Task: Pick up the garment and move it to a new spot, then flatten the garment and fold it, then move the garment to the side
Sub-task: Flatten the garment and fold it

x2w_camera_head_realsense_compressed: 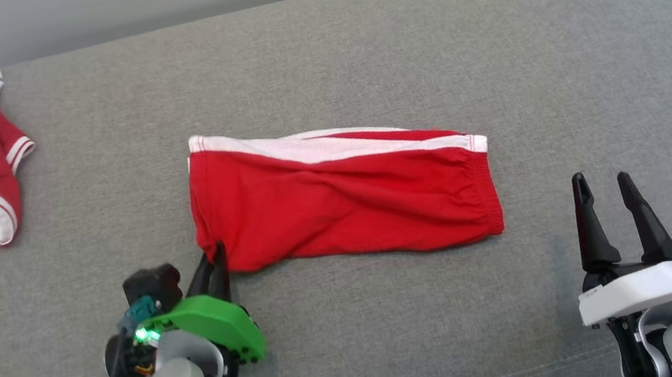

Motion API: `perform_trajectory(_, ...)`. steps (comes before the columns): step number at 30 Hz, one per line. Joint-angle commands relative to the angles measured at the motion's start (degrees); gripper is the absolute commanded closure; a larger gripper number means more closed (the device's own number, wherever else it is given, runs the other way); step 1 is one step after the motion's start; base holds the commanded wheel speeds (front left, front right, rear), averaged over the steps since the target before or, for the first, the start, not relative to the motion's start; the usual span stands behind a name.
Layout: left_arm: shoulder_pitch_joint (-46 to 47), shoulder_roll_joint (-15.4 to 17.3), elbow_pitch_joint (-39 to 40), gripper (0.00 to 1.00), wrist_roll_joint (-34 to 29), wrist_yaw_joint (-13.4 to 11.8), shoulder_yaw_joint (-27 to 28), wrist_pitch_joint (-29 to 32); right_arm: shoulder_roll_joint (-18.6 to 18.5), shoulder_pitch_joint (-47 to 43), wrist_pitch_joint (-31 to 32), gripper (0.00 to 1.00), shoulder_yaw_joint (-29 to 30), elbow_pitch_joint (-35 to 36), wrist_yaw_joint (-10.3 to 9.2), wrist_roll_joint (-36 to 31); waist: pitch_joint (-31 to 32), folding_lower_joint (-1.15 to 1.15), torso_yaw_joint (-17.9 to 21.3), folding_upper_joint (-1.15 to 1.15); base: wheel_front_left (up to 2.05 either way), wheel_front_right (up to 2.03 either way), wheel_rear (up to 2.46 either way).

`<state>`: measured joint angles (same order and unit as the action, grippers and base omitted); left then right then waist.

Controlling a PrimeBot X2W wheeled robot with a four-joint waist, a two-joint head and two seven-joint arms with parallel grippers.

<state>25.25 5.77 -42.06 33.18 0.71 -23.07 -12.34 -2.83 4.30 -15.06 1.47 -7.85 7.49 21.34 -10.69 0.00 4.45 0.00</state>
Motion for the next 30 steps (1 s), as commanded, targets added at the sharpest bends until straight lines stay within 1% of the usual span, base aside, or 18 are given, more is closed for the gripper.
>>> perform_trajectory(1, -2.95, -0.39, 1.86, 1.00, 0.69, -0.64, 0.04, -0.67, -0.12, -1.01, -0.16, 0.00, 0.14, -0.76, 0.00, -0.50, 3.03, 0.00, -3.19, 0.00, 0.00, 0.00, 0.00)
perform_trajectory(5, -8.87, -0.62, 7.11, 1.00, 1.37, -2.80, 0.82, -1.66, -0.12, -1.24, -0.16, 0.00, -0.02, -2.29, 0.00, -0.99, 3.99, 0.00, -4.71, 0.00, 0.00, 0.00, 0.00)
perform_trajectory(7, -11.10, -0.73, 8.79, 1.00, 1.61, -3.35, 1.17, -1.83, -0.12, -1.10, -0.16, 0.00, -0.29, -2.94, 0.00, -1.21, 4.16, 0.00, -5.26, 0.00, 0.00, 0.00, 0.00)
perform_trajectory(15, -14.13, -0.99, 10.80, 0.99, 1.97, -5.16, 1.31, -2.10, -0.12, 0.30, -0.16, 0.00, -1.18, -4.40, 0.00, -1.61, 4.33, 0.00, -5.91, 0.00, 0.00, 0.00, 0.00)
perform_trajectory(16, -14.20, -1.00, 10.87, 0.75, 1.73, -5.45, 1.28, -2.20, -0.12, 0.37, -0.16, 0.00, -1.29, -4.60, 0.00, -1.61, 4.33, 0.00, -5.93, 0.00, 0.00, 0.00, 0.00)
perform_trajectory(17, -14.24, -0.97, 11.05, 0.34, 1.45, -5.54, 1.42, -2.34, -0.13, 0.38, -0.16, 0.00, -1.39, -4.83, 0.00, -1.60, 4.32, 0.00, -5.94, 0.00, 0.00, 0.00, 0.00)
perform_trajectory(18, -14.27, -0.80, 11.29, 0.03, 1.16, -5.80, 1.59, -2.48, -0.13, 0.40, -0.16, 0.00, -1.48, -5.03, 0.00, -1.60, 4.30, 0.00, -5.96, 0.00, 0.00, 0.00, 0.00)
perform_trajectory(19, -14.30, -0.60, 11.70, 0.00, 0.90, -5.92, 1.86, -2.47, -0.13, 0.39, -0.16, 0.00, -1.47, -5.34, 0.00, -1.60, 4.28, 0.00, -5.98, 0.00, 0.00, 0.00, 0.00)
perform_trajectory(22, -14.29, 0.43, 14.64, 0.00, -1.01, -5.98, 2.82, -2.90, -0.12, 0.43, -0.16, 0.00, -1.37, -6.06, 0.00, -1.90, 4.22, 0.00, -6.12, 0.00, 0.00, 0.00, 0.00)
perform_trajectory(24, -15.03, 0.50, 18.63, 0.00, -2.67, -6.32, 4.88, -2.88, -0.12, 0.31, -0.16, 0.00, -1.32, -6.70, 0.00, -2.20, 4.18, 0.00, -6.38, 0.00, 0.00, 0.00, 0.00)
perform_trajectory(30, -19.07, 0.72, 29.39, 0.00, -9.34, -5.33, 9.28, -2.85, -0.13, 0.02, 0.03, 0.00, -1.86, -9.14, 0.00, -3.16, 4.71, 0.00, -7.39, 0.00, 0.00, 0.00, 0.00)
